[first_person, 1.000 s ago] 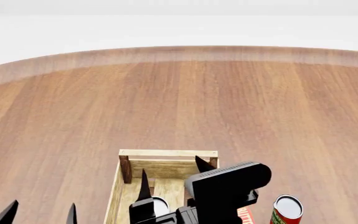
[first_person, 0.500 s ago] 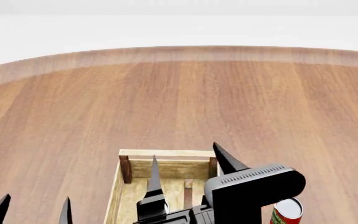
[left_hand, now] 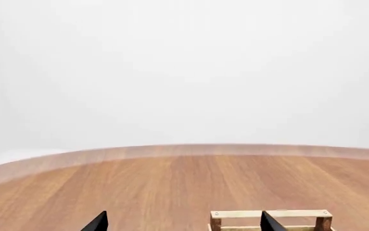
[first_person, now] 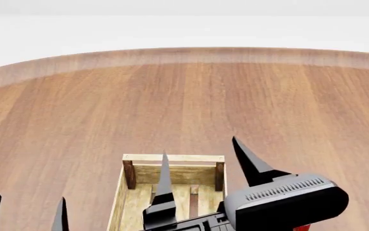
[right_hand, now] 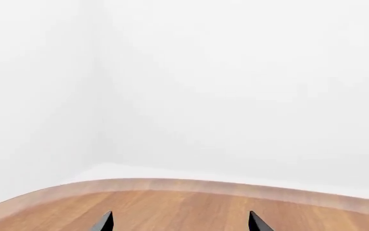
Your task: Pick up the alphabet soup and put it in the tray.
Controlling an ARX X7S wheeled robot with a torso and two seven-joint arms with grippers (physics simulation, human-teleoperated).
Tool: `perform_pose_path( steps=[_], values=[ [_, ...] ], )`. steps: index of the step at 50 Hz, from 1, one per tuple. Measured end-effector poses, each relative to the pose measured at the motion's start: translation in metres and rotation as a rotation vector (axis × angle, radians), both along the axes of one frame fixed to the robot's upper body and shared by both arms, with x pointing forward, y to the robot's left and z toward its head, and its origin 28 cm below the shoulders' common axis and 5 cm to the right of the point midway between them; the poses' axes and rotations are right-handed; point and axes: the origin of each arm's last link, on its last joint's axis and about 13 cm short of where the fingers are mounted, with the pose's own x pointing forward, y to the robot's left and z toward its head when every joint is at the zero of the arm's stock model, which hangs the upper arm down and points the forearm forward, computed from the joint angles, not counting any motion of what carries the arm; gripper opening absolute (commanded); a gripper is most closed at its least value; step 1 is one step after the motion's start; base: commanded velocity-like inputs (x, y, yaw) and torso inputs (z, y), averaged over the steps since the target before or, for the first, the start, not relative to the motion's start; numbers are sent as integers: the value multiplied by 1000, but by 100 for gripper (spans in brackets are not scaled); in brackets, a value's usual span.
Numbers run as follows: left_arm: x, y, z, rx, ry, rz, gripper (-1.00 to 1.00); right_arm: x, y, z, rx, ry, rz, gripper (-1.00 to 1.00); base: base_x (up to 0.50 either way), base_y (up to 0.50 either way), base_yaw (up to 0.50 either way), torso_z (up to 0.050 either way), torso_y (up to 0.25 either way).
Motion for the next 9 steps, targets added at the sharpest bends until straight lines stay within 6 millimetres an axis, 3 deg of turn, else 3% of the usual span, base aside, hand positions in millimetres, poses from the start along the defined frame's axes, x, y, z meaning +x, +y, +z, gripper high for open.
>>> perform_pose_path(
  steps=[9],
  values=[
    [-3, 0, 6, -1, -18, -5, 100, -7, -1, 8, 3, -28, -5, 100, 0, 0, 0, 0, 0]
  ],
)
